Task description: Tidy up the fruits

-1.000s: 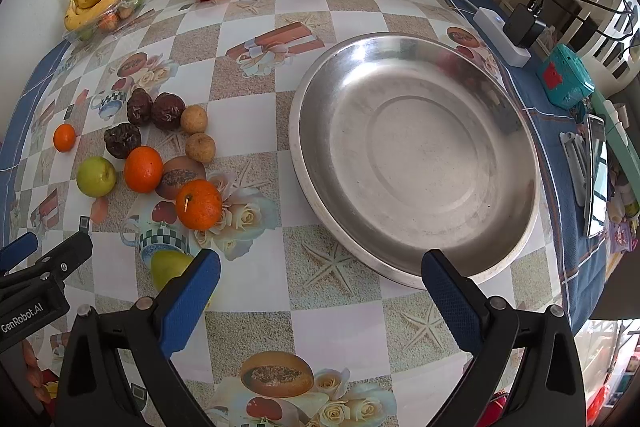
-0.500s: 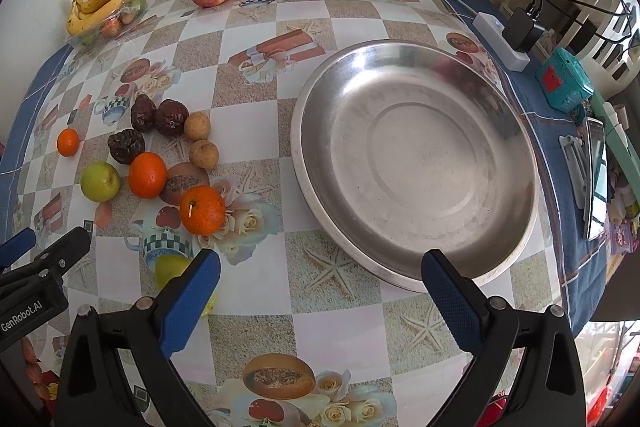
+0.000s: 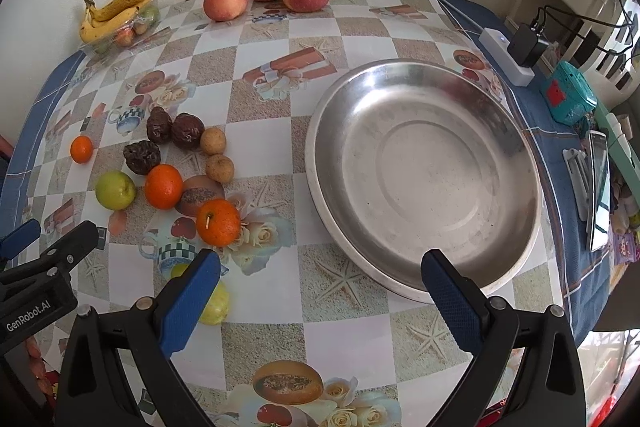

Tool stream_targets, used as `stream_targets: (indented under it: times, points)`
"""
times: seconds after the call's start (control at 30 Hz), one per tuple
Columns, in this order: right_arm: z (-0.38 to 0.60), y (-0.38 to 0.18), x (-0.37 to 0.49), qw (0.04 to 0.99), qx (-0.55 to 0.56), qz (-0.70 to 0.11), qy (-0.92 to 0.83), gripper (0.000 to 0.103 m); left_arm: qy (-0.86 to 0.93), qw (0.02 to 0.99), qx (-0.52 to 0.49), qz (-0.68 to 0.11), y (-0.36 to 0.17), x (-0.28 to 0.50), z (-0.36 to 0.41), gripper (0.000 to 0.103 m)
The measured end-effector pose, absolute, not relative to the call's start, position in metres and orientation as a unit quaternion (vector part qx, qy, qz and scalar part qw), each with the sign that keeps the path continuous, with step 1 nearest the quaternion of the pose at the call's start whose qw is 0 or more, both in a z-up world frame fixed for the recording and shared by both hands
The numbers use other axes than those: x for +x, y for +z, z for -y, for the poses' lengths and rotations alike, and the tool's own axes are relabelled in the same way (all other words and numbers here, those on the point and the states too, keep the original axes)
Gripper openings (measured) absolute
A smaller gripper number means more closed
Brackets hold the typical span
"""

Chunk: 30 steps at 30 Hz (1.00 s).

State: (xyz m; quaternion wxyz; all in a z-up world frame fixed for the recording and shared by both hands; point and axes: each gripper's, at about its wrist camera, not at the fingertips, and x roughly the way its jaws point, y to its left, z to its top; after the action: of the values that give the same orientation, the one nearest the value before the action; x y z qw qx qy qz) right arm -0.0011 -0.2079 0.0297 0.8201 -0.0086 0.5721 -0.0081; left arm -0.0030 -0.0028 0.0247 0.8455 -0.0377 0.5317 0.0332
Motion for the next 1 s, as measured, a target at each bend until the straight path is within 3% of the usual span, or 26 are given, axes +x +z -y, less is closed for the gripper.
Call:
stream_targets:
  times: [0.3,0.53,0.73,0.8,0.9,1.0]
  points:
    - [0.197,0.038,-0.001,0.83,-0.005,-0.557,0.019,0.101,0.044,0.859,-0.053,-0.507,0.034,-0.002,-0.003,0.103]
    - [0.18,0.032,-0.001,0.813,0.027,-0.573,0.096,0.101,0.059,0.833,-0.074,-0.546,0.023,0.003,-0.017,0.103]
    - [0.162,0.024,-0.003,0.81,-0.025,-0.577,0.097,0.1,0.048,0.82,-0.12,-0.557,0.015,0.003,-0.023,0.102]
    - [0.157,0.023,-0.004,0.808,-0.033,-0.58,0.102,0.094,0.044,0.816,-0.121,-0.563,0.012,0.003,-0.021,0.102]
    - [0.149,0.018,-0.006,0.801,-0.038,-0.587,0.115,0.072,0.038,0.809,-0.13,-0.572,0.007,0.004,-0.022,0.102]
    - [0.14,0.008,-0.007,0.788,-0.052,-0.601,0.122,0.07,0.039,0.802,-0.132,-0.581,0.003,0.004,-0.022,0.102]
